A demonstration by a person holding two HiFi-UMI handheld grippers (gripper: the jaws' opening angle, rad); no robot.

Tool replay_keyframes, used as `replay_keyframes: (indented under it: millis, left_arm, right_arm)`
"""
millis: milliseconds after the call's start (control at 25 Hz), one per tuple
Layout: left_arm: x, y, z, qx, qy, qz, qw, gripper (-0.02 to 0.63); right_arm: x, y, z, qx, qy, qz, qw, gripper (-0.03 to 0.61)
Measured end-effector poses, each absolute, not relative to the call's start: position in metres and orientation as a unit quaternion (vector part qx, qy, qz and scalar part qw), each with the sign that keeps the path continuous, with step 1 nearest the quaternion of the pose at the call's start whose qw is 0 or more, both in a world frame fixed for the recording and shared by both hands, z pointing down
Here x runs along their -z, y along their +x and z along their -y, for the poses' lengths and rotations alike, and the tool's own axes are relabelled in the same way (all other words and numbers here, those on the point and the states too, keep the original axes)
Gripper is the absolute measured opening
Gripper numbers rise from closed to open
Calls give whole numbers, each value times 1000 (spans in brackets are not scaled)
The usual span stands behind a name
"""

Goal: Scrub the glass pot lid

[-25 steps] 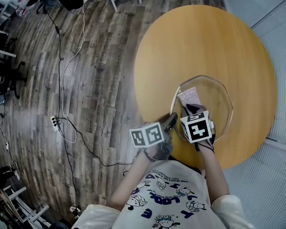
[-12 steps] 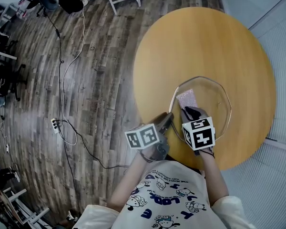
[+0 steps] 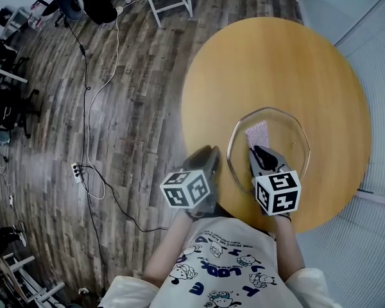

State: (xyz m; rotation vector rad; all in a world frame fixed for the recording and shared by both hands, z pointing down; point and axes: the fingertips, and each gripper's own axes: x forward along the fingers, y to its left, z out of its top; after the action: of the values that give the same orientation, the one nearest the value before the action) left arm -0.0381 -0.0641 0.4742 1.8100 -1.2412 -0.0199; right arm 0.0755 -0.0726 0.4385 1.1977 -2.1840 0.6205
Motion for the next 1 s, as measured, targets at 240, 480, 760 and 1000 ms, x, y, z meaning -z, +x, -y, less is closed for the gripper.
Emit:
replay_keyframes:
  millis: [240,480,760,1000]
  left_arm:
    - [-413,-26,77,-15,787,519,334,61]
    - [-371,-15,87,-39,812,538,223,54]
    - [-321,-5,94,-16,814,565,132,49]
    - [-300,-1,99,1,806,585,89,49]
  right_arm:
    - [-408,74,75,-212,461,828,240,63]
    - [-377,81,77,-180,493,832,183,63]
    - [-330,93,80,-140,530,830,100,63]
    - [-306,97,81,-105,551,826,61,63]
